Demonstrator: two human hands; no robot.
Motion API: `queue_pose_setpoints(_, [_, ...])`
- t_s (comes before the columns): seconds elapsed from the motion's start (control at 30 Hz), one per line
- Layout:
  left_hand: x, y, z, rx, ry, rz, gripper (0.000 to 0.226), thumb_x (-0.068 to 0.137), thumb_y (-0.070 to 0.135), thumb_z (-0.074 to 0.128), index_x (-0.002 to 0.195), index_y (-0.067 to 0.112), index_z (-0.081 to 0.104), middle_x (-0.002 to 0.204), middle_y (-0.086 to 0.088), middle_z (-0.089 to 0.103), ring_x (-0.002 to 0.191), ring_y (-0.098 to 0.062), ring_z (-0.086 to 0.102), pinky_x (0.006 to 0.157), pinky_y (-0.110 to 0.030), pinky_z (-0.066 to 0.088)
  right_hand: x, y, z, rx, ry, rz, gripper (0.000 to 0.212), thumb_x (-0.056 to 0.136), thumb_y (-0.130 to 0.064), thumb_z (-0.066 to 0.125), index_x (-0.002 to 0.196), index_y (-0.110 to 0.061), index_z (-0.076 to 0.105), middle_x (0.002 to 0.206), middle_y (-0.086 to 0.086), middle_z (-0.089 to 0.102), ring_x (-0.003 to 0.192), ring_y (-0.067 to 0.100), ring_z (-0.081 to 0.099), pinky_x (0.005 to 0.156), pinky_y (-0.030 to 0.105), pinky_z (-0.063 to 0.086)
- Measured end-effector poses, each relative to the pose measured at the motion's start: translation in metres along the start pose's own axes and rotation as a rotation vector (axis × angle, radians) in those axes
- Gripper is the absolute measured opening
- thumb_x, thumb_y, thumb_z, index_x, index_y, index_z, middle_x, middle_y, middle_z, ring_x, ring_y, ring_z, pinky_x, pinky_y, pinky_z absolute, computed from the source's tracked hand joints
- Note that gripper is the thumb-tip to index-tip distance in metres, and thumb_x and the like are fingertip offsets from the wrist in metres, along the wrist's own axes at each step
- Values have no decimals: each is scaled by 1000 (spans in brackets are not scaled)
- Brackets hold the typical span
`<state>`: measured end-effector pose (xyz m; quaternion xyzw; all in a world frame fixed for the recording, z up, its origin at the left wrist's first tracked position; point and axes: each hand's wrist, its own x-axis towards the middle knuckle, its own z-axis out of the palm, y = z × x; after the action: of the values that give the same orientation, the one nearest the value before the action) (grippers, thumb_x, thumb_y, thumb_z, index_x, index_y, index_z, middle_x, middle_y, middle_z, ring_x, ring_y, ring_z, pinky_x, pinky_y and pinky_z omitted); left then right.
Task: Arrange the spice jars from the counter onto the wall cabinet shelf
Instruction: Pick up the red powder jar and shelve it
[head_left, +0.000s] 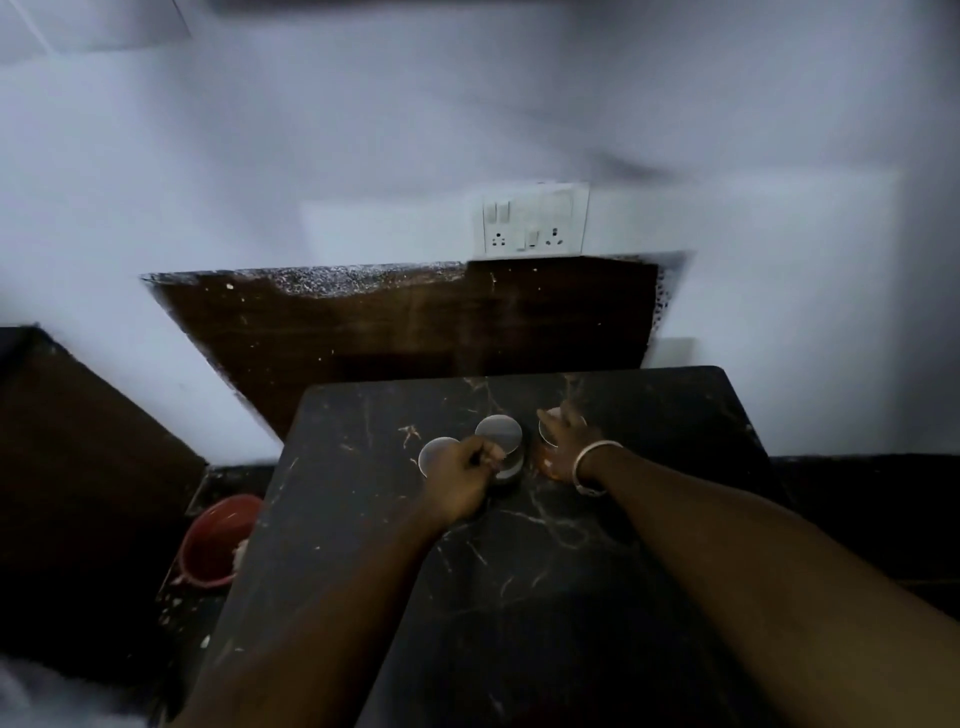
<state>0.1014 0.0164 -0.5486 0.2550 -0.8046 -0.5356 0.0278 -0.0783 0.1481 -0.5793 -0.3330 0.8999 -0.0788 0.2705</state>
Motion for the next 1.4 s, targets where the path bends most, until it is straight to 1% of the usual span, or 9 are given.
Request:
queue_pose_setpoints(0.27, [-8,-10,8,1,-102,-19,20,101,6,56,94,20,68,84,3,69,75,-10,65,69,-27,51,-23,4,14,0,-50,-144,67,80,-44,77,141,-32,53,134,6,51,119,32,61,96,37,54])
queue_pose_setpoints(0.4, [-10,1,11,-95,-103,38,15,102,9,56,114,13,65,104,-9,72,92,-21,72,81,-36,60,-41,-13,-23,286,-273,-197,54,75,-27,80,127,-23,66,111,-8,67,112,23,64,89,36,56])
queue_pose_setpoints(0.6, [-34,64,2,-436,-1,179,28,104,31,50,125,19,63,117,2,72,107,-16,71,79,-29,61,-96,-40,-105,609,-61,-349,27,86,-6,73,112,-9,63,84,-3,67,68,-2,67,60,16,52])
queue_pose_setpoints(0.7, [-51,104,-3,-603,62,228,55,98,50,46,134,9,56,131,-25,63,120,-47,61,98,-63,53,-132,-60,-130,877,100,-443,32,85,4,73,114,0,60,89,7,66,75,9,65,65,20,53])
queue_pose_setpoints(0.77, [-65,131,-10,-699,105,168,75,86,68,53,138,13,55,131,-26,64,121,-49,62,102,-70,47,-156,-77,-135,1059,242,-473,38,83,-16,79,115,-9,61,97,3,67,80,9,68,66,19,56])
queue_pose_setpoints(0.83, [-75,152,-19,-765,109,173,81,80,74,58,139,18,56,133,-25,64,122,-49,62,101,-71,47,-177,-90,-130,1225,350,-497,45,83,-36,78,120,-19,61,106,-2,70,85,7,73,67,18,58])
queue_pose_setpoints(1.03, [-103,195,-34,-839,68,338,44,97,51,52,129,23,62,129,-18,67,109,-34,69,90,-51,57,-214,-105,-123,1534,498,-641,42,97,-44,54,135,-25,60,124,-1,72,110,19,72,83,31,60])
queue_pose_setpoints(1.23, [-123,215,-33,-878,90,334,63,82,58,60,131,18,60,135,-25,63,123,-47,61,100,-61,50,-231,-107,-132,1592,440,-691,49,102,-46,49,148,-29,51,147,10,59,131,30,61,104,50,52])
queue_pose_setpoints(1.4, [-130,219,-32,-875,58,314,85,77,61,60,143,8,51,136,-30,60,126,-54,56,102,-65,47,-244,-108,-135,1622,417,-712,52,102,-44,46,152,-30,45,146,8,60,132,28,61,104,47,53])
